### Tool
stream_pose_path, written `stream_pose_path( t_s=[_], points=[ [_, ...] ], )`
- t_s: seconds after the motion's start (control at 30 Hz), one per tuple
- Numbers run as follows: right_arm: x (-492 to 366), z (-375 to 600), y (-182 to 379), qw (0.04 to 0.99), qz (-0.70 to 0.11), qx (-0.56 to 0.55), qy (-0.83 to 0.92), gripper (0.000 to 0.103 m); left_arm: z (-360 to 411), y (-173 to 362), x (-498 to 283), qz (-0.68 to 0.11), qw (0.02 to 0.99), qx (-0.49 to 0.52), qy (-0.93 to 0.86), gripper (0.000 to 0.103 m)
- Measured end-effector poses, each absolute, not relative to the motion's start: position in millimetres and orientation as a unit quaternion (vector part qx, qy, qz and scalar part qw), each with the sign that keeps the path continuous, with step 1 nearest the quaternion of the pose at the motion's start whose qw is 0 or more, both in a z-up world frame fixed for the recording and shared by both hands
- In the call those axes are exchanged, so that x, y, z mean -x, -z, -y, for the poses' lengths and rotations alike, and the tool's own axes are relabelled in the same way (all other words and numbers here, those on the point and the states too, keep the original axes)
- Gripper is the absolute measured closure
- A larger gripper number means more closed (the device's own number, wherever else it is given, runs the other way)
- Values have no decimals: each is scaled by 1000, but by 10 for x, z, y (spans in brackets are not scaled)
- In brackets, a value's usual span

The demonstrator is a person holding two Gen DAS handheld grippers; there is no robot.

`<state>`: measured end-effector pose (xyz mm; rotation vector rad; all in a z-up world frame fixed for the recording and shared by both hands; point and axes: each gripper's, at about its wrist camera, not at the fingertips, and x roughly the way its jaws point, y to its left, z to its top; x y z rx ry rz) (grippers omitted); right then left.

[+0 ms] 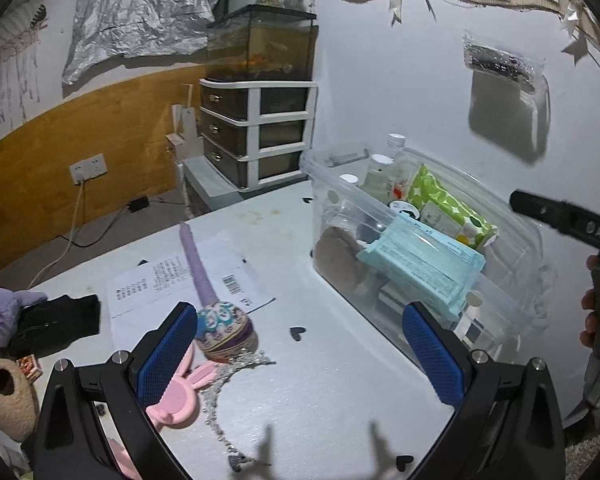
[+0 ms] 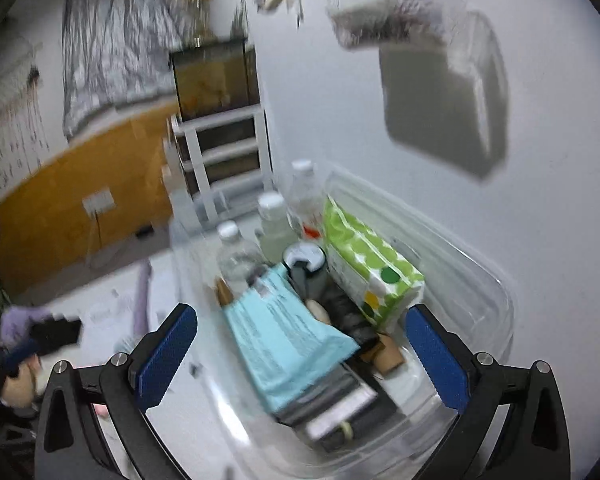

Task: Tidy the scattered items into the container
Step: 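Withdraw the right gripper from the container back over the table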

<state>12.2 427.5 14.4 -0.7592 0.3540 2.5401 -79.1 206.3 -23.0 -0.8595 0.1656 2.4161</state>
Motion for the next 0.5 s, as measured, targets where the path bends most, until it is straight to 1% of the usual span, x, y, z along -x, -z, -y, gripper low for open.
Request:
stream_pose_path(
  t_s=[0.13, 0.33, 0.5],
  points=[
    [-178, -4029, -116, 232, -128, 249, -932, 0, -1896, 221, 717, -46, 259, 312, -913, 0],
    [-175, -3650, 28, 197, -111, 264, -938, 0, -1616, 278, 612, -40, 212, 317, -923, 0],
    [-204, -3383, 132, 162, -132, 276, -938, 0, -1296, 365, 517, -17, 182, 339, -923, 0]
  ],
)
